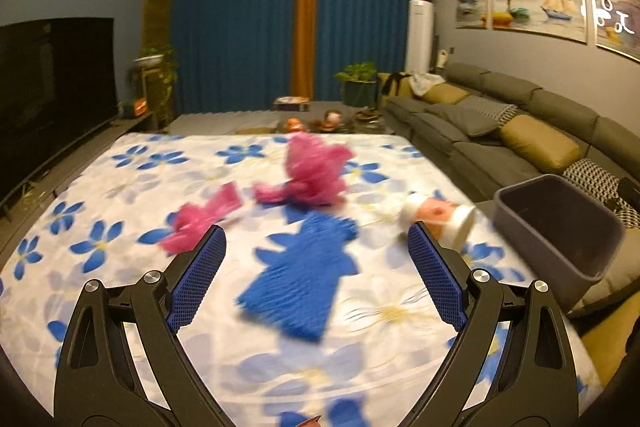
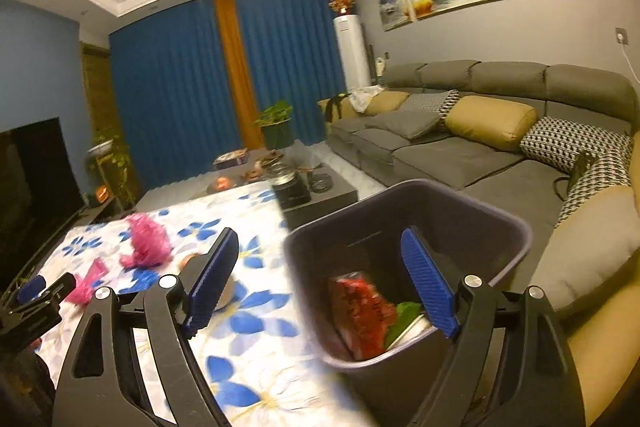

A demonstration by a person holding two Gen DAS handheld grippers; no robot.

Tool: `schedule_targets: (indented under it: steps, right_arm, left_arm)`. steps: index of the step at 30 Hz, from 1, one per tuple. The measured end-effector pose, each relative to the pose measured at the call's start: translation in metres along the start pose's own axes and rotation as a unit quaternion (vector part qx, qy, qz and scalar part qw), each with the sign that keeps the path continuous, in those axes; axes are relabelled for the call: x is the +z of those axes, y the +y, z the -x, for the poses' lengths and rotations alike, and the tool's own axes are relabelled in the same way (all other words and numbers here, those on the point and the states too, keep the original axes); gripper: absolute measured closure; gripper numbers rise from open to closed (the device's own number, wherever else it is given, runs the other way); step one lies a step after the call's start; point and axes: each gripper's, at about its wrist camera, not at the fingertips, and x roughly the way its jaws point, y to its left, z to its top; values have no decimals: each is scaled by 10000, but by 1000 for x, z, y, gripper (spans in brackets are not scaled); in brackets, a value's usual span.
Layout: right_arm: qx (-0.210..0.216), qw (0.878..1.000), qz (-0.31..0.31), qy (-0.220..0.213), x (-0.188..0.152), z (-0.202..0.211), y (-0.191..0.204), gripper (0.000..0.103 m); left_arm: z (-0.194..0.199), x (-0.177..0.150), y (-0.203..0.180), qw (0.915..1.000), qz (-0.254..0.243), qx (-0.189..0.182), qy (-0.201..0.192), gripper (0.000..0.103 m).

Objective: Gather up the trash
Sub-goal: 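Move both tools back toward the pink bags and blue mesh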

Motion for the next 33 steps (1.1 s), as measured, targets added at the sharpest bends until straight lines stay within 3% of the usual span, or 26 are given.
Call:
schedule_targets:
  steps: [6, 14, 23, 33]
  right_arm:
    - [277, 9992, 231, 168, -14, -5, 39, 22]
    - [442, 9977, 428, 299, -28, -10, 80, 22]
    - [547, 9958, 587, 438, -36, -21, 102, 22]
    - [559, 9951, 631, 526, -37, -33, 104, 22]
  left_arm:
    - [8, -5, 31, 9996, 94, 268, 11, 13]
    - [12, -10, 56, 9992, 172, 343, 60, 13]
    - [-7, -15, 47, 9995, 137, 125, 262, 13]
    - [-56, -19, 28, 9961, -137, -48, 866, 13]
